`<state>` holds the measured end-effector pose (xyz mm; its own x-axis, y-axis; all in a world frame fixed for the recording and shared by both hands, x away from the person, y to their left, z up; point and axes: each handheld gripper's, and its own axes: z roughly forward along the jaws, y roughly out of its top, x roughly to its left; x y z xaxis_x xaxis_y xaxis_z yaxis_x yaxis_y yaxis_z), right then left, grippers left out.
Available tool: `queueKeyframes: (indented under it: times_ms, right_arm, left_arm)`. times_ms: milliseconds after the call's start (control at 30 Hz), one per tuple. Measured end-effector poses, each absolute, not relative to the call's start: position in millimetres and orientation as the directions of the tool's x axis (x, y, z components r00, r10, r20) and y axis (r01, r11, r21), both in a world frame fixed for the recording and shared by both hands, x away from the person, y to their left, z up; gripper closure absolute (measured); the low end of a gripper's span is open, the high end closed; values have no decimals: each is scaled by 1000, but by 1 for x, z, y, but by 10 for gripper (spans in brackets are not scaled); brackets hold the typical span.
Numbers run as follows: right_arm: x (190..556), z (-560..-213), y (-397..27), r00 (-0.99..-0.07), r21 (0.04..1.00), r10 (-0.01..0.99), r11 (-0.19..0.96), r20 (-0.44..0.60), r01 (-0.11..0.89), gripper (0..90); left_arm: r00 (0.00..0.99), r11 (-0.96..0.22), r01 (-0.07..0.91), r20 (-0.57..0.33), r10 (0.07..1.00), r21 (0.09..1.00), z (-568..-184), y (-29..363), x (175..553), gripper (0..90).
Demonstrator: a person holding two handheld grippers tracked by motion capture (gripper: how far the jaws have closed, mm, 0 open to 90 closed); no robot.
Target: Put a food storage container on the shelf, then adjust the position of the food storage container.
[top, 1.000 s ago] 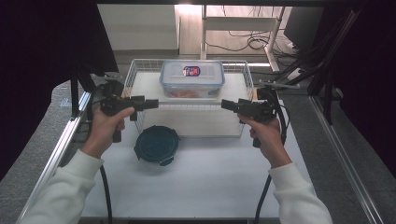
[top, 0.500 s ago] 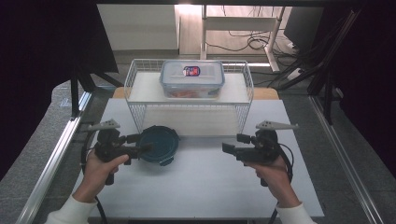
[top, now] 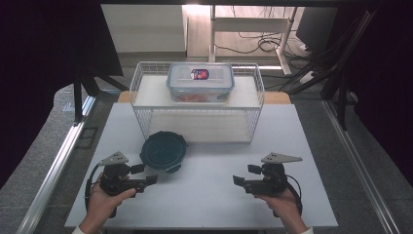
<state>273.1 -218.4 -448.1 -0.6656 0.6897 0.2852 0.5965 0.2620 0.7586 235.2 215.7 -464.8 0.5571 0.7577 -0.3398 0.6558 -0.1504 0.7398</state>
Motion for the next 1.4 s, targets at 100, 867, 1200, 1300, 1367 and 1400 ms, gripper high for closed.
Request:
queueKeyframes:
  times_ms: [100,867,1200,1300,1367,1400]
  right_arm:
    - [272,-446,-218,-667,764,695,269,267,586,223]
    - [276,-451,-223,-643,743,718,273,266,612,246]
    - [279,-449,-228,-632,742,719,249,289,623,248]
    - [279,-448,-230,-631,745,709,227,315,628,248]
    - [279,-448,-230,-631,744,713,235,305,625,248]
    - [279,-448,-230,-630,745,713,231,308,626,248]
  left_arm:
    - [556,-161,656,-327,764,737,-467,214,237,254]
    - [531,-154,654,-303,792,741,-452,224,257,265]
    - [496,-169,651,-246,833,740,-439,237,294,356]
    - [459,-162,666,-228,859,728,-440,247,309,399]
    - [440,-149,680,-236,866,718,-444,251,318,448]
    - [432,-146,689,-240,869,710,-447,252,322,481]
